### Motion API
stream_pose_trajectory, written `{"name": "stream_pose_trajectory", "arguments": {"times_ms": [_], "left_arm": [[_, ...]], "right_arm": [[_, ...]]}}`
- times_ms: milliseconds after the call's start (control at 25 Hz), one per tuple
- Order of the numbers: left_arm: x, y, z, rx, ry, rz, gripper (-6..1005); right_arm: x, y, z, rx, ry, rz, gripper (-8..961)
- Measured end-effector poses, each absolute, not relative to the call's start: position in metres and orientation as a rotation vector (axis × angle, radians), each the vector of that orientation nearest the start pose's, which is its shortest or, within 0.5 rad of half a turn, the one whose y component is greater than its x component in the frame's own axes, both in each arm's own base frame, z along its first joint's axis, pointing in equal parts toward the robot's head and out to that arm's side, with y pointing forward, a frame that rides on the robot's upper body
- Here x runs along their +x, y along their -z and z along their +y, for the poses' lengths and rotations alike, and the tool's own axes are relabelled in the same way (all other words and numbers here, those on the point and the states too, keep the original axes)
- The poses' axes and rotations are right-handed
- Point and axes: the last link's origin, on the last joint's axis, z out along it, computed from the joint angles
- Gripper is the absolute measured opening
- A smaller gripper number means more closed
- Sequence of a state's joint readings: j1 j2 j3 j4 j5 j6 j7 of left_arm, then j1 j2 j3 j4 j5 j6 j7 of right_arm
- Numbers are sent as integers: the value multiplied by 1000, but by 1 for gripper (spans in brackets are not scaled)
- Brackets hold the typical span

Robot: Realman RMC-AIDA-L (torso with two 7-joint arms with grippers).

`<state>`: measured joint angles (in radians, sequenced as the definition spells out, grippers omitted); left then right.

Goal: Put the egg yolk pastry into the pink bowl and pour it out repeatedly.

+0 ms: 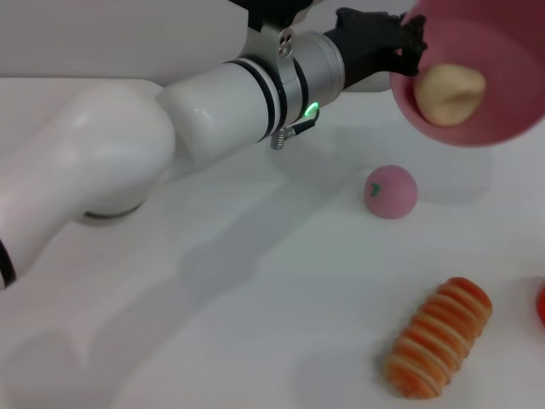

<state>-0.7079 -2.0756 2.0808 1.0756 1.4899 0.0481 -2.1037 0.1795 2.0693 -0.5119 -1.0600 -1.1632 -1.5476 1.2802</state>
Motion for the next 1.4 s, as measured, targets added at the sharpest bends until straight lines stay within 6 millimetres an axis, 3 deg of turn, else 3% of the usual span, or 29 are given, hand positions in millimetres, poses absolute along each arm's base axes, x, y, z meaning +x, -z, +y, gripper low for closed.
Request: {"name": "stream_pose_trajectory", "arguments": {"times_ms": [200,360,400,600,640,800,840,1000,1400], "left_arm": [[-40,100,389,-2217,738,-438,63],[-36,100,386,-2204,745,-403,63],[-22,103,369,-2163,767,-221,63],[-17,105,362,-2141,776,-148,64],[-10,108,345,-2100,802,15,64],[-11,111,331,-2068,843,127,64],[-12,110,319,-2026,899,228,64],[-17,110,308,-1985,932,329,64],[-20,113,303,-1976,931,421,65]], "right_arm": [[302,-221,256,-1607,-1106,152,604],[313,-227,248,-1537,-1098,165,604],[315,-227,246,-1525,-1097,166,604],[317,-223,243,-1520,-1100,172,603],[318,-222,242,-1520,-1101,173,603],[318,-221,240,-1522,-1105,174,603],[318,-221,240,-1523,-1108,175,603],[319,-219,239,-1524,-1121,182,602],[316,-212,242,-1540,-1167,180,594]]}}
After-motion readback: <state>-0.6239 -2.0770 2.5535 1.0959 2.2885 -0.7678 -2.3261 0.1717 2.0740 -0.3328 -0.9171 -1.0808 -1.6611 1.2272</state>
